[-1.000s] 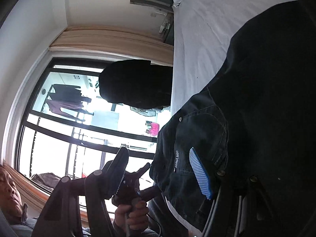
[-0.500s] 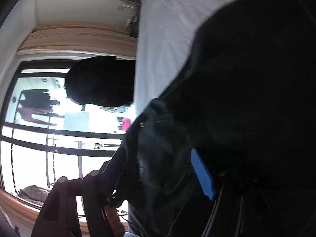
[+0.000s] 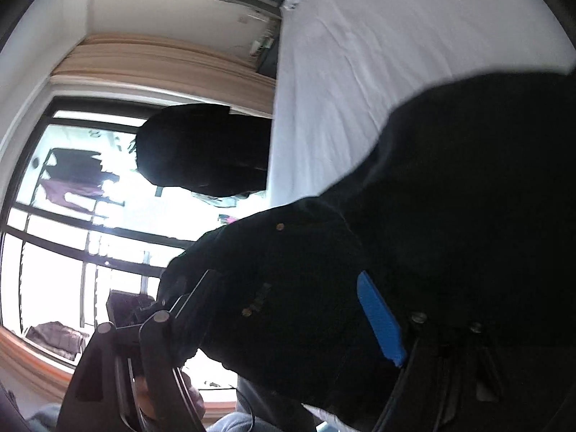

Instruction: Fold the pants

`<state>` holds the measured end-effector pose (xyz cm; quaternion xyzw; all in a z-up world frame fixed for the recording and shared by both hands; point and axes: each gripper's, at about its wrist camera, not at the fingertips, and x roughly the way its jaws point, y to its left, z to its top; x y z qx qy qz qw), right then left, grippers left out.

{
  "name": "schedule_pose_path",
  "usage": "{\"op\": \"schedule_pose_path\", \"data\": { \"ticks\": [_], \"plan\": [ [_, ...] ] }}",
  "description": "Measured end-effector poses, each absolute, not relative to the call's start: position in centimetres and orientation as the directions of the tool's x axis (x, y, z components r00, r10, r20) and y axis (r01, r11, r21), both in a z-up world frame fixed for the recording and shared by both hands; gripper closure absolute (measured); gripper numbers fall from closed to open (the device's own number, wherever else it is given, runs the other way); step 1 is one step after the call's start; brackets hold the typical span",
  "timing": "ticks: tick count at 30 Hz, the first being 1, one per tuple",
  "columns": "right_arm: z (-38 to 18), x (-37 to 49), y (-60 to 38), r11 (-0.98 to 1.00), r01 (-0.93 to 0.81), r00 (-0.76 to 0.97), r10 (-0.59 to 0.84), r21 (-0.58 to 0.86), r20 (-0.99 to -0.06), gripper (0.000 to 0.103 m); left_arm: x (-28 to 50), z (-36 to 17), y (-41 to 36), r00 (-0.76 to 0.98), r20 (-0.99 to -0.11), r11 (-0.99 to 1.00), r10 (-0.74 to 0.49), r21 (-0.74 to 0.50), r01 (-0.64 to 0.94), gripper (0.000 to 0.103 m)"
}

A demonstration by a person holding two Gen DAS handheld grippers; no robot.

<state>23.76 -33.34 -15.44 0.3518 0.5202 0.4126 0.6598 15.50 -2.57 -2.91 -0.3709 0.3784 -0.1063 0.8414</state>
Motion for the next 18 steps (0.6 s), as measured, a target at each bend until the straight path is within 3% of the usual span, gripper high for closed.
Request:
{"op": "schedule_pose_path", "data": {
  "ticks": [5, 9, 14, 18],
  "plan": [
    [-13.5, 24.4, -37.0, 0.389, -0.229, 0.125, 0.921, 0.892, -0.370, 0.021, 18.7, -1.6, -11.5, 0.615, -0.596, 0.785, -0.516, -0.617, 0.061, 0.088],
    [-13.9, 25.2, -39.5, 0.393, -0.212, 0.110, 0.919, 0.895, -0.378, 0.021, 19.6, -4.1, -17.6, 0.532, -0.665, 0.827, -0.523, -0.547, 0.130, 0.088],
    [-15.1, 25.2, -41.4, 0.406, -0.189, 0.084, 0.914, 0.894, -0.397, 0.016, 18.8, -6.4, -23.7, 0.471, -0.760, 0.894, -0.448, -0.373, 0.248, 0.088],
    [-14.8, 24.6, -42.1, 0.438, -0.197, 0.085, 0.899, 0.877, -0.430, 0.016, 17.9, -6.1, -27.2, 0.499, -0.777, 0.911, -0.383, -0.229, 0.342, 0.088]
  ]
}}
